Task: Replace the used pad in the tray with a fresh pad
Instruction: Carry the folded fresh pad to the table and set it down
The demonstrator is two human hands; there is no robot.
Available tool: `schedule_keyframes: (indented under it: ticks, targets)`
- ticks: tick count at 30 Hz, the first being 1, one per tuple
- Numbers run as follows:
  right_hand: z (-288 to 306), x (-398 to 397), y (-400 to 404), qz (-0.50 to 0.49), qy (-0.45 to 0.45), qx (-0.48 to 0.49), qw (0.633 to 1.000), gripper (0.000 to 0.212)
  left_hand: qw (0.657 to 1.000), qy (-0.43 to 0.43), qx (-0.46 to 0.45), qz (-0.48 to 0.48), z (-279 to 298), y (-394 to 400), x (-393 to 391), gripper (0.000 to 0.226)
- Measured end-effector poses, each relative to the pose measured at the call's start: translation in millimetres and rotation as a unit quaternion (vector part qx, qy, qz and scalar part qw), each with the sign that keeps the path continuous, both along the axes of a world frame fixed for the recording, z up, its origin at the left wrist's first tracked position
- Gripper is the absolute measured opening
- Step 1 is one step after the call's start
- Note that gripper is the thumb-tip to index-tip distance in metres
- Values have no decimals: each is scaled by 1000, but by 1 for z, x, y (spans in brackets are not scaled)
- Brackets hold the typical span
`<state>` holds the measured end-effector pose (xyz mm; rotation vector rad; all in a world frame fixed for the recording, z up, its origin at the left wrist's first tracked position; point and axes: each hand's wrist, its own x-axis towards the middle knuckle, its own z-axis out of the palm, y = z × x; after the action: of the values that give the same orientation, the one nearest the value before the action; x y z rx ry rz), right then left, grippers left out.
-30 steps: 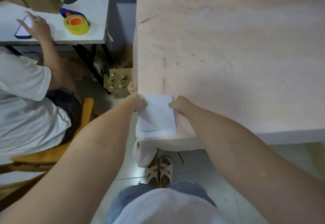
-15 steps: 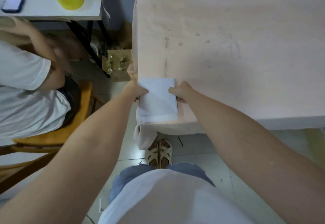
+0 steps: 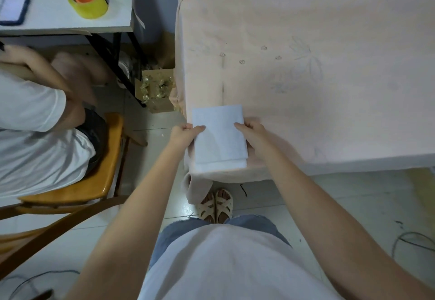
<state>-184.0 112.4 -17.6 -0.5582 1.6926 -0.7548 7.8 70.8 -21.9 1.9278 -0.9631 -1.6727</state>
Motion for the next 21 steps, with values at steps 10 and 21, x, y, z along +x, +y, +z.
schedule_keyframes:
  ticks: [10, 21]
  targets:
    - [11, -1, 38, -92, -108, -52, 989, 31, 969, 244, 21, -13, 24, 29, 0, 41]
    - [13, -20, 92, -111, -120, -62, 985, 25, 956, 253, 30, -147, 23, 33, -29, 36]
